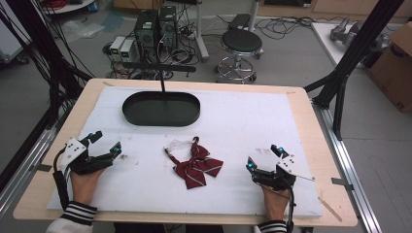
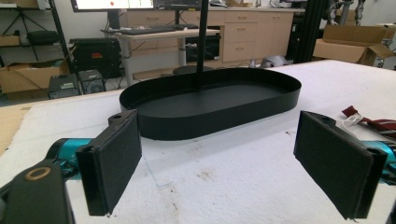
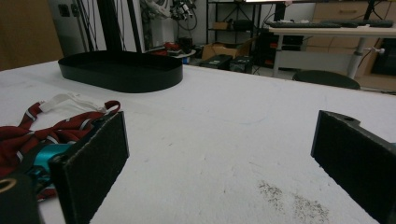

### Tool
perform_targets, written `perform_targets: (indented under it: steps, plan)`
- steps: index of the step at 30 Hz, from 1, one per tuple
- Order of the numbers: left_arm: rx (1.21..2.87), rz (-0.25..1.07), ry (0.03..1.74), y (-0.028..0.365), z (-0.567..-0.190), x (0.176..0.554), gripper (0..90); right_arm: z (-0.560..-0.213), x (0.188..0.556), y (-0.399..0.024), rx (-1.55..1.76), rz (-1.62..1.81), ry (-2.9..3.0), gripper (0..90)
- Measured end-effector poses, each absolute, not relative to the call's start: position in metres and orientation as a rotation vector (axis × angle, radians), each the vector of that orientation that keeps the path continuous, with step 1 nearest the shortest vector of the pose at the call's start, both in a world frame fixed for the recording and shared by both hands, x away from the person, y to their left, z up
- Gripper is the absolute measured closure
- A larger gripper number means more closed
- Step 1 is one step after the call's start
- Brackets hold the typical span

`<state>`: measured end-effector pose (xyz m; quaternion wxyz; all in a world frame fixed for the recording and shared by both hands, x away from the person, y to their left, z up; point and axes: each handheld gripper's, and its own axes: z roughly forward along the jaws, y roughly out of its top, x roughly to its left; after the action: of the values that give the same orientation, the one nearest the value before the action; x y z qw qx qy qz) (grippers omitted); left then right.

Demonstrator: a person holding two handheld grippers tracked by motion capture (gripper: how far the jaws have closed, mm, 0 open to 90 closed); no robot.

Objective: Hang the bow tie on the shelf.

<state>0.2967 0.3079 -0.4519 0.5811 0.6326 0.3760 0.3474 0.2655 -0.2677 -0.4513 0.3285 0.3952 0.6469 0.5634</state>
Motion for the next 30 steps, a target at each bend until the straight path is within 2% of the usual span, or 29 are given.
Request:
perform_targets:
  steps: [30]
  plan:
    - [1.482,0.826,0.879,0.3067,-0.4519,0.2964,15.3,-0.4514,0.2648,-0.268,1.041,1.478,1.689,3.0]
